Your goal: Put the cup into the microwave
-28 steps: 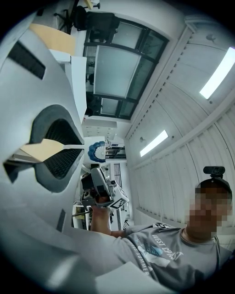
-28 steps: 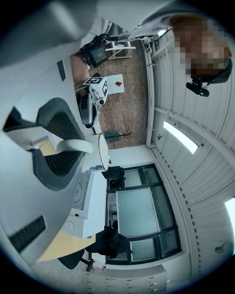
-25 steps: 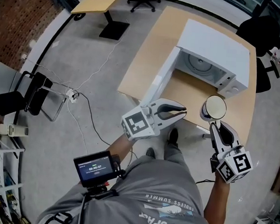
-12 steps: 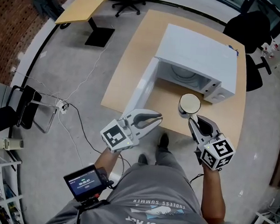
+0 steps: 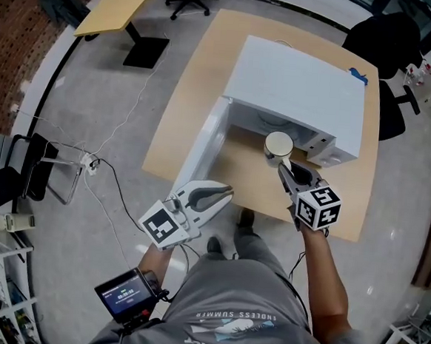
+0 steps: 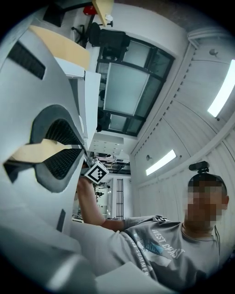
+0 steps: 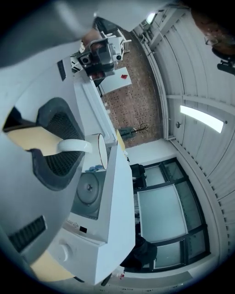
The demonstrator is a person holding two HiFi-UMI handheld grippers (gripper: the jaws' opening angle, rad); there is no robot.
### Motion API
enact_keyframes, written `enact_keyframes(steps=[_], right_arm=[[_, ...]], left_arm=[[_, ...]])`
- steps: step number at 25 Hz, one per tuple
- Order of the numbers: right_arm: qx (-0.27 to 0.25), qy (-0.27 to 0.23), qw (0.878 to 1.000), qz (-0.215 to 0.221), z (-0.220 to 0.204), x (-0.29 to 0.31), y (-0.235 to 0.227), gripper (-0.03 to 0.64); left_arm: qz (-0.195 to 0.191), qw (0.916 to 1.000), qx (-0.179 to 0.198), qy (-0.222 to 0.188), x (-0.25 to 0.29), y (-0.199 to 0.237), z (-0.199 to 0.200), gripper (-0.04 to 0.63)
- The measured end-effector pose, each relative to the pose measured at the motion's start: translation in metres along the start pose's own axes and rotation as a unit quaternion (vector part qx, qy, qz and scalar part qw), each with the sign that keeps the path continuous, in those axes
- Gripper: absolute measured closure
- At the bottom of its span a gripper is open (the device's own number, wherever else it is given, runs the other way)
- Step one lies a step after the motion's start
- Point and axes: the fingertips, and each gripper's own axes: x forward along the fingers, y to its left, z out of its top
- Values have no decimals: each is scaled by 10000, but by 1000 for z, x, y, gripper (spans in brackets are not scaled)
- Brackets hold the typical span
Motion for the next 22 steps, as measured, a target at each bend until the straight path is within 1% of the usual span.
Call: enact_keyframes(steps=[4,9,15,22], right_arm=[[93,194,9997,-128,-15,36,-38,540],[189,304,9991,-239,-34,75,-74,540],[338,-24,9991,-253,-37,114,-102,541],[484,-364,9968,-524,-30,145,-135,540]], left_arm=[[24,10000,-71,50,7,1,1,571],[-26,9997,-155,198,19,0,-12,571],[21,9991,-343,267,28,4,-25,571],[68,9982,-504,326,29,9,-35,571]])
